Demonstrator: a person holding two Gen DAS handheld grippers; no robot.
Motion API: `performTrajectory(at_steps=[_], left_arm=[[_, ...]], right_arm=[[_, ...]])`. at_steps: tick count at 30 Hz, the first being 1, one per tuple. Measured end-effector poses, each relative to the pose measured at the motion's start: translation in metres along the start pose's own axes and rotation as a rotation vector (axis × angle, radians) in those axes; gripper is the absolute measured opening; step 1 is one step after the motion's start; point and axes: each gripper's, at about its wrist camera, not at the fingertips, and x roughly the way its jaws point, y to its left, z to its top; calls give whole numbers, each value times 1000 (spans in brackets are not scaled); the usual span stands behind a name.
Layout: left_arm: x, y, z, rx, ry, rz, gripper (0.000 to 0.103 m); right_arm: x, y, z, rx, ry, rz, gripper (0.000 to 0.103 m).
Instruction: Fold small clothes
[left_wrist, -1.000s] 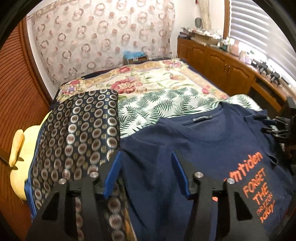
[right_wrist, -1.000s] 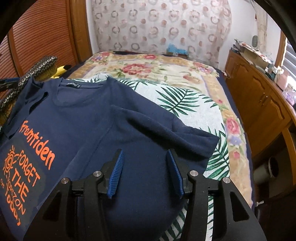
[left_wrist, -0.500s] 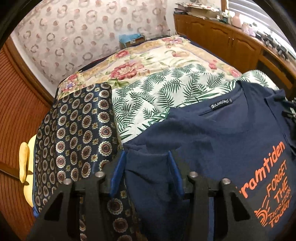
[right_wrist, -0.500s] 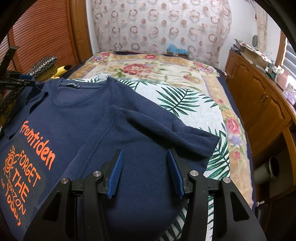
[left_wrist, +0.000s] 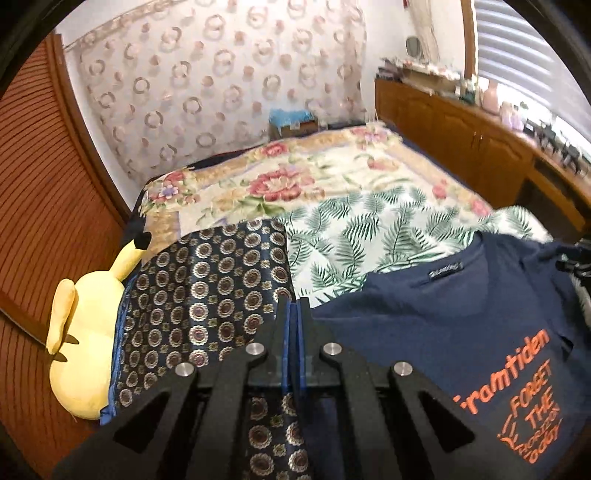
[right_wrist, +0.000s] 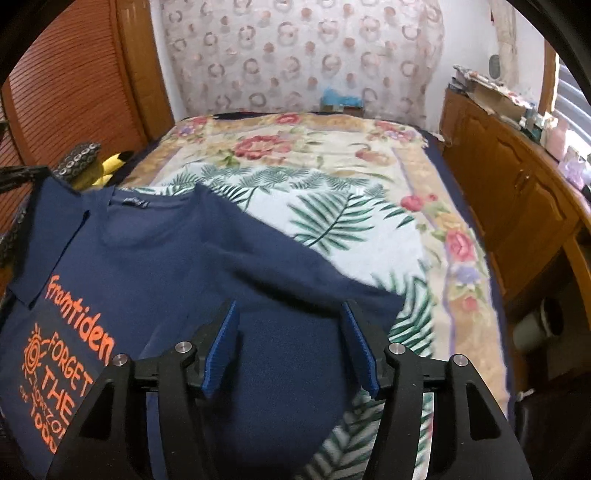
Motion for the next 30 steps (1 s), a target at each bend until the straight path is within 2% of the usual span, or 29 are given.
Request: performTrajectory(at_steps=[8, 21, 23, 24, 25, 26, 27, 30], left_arm=[[-24, 0, -11, -11, -64, -24, 1], [-72, -25, -34, -31, -184, -84, 1], [-80, -30, -40, -28, -196, -94, 1], [-83, -32, -42, -29, -199, -98, 1], [-87, -33, -45, -30, -202, -102, 1], [-93, -36, -51, -31, -209, -106, 1], [-98, -37, -55, -32, -214, -109, 1], [-115, -38, -69, -38, -234, -114, 1]], right_arm=[[5, -19, -10, 35, 48, -61, 60], [14, -25, -11, 13, 57, -80, 59], [16, -23, -9, 6, 40, -66, 49], [16, -22, -8, -1, 36, -56, 39], [16, -19, -7, -9, 33, -45, 23], [15, -14, -6, -20, 36, -26, 15], [13, -10, -6, -29, 34, -17, 10], [-8, 16, -6, -95, -32, 18, 7]])
